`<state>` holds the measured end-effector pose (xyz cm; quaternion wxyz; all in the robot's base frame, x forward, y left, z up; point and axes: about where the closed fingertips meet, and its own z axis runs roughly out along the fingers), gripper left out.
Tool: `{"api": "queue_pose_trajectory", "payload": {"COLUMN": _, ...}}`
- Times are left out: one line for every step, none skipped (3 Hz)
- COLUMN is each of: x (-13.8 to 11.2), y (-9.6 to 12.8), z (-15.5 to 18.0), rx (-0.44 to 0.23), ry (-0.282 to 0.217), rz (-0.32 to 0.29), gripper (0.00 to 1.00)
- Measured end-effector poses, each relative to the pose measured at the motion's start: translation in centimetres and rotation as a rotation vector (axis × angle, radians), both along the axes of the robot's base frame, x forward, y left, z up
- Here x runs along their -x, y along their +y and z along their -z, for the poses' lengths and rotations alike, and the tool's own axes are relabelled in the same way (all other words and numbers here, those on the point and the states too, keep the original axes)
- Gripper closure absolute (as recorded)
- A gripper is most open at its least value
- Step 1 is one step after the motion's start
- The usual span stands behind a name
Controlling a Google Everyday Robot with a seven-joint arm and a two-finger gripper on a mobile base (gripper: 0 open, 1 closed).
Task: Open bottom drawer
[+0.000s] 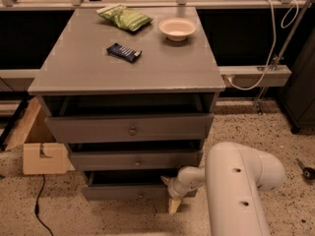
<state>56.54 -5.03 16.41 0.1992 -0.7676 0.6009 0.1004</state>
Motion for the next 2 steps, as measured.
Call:
{"api": "queue_pose_trajectory", "payload": {"x": 0.8, "y": 1.1, "z": 0.5, "rx": 0.055, "ry": 0.031, "rz": -0.018, "gripper": 0.0}}
{"api": "queue_pose_trajectory", "payload": {"x": 1.8, "y": 2.0, "z": 0.8, "rx": 0.099, "ry": 0.065, "rz": -0.036, "gripper": 0.17}}
